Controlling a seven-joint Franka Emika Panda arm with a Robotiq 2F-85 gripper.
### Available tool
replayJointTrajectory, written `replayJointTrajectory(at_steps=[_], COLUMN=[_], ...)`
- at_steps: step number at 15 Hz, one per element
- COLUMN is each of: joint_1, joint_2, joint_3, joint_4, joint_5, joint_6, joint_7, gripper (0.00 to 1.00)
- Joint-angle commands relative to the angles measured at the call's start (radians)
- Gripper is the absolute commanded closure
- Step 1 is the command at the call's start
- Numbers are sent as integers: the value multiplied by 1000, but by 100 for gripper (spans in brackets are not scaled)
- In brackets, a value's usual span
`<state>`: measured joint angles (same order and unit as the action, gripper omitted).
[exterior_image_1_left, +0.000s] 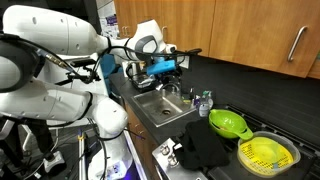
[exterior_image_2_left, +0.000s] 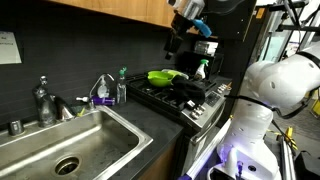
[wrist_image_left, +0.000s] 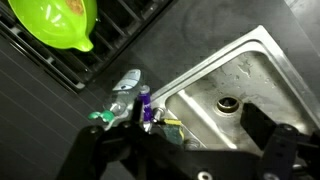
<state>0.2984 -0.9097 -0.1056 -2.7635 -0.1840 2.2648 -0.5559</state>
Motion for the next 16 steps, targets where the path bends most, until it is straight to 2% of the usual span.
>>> replayJointTrajectory(at_steps=[1, 6, 9, 12, 16], joint_1=[114, 236, 277, 274, 221], joint_2=[75, 125, 149, 179, 227], joint_3=[-27, -91, -135, -160, -153], joint_4=[59, 102, 125, 148, 182], joint_5=[69, 216, 316, 406, 488], joint_6=[29, 18, -27, -90, -189], joint_7=[-133, -375, -545, -676, -772], gripper=[0, 0, 0, 0, 0])
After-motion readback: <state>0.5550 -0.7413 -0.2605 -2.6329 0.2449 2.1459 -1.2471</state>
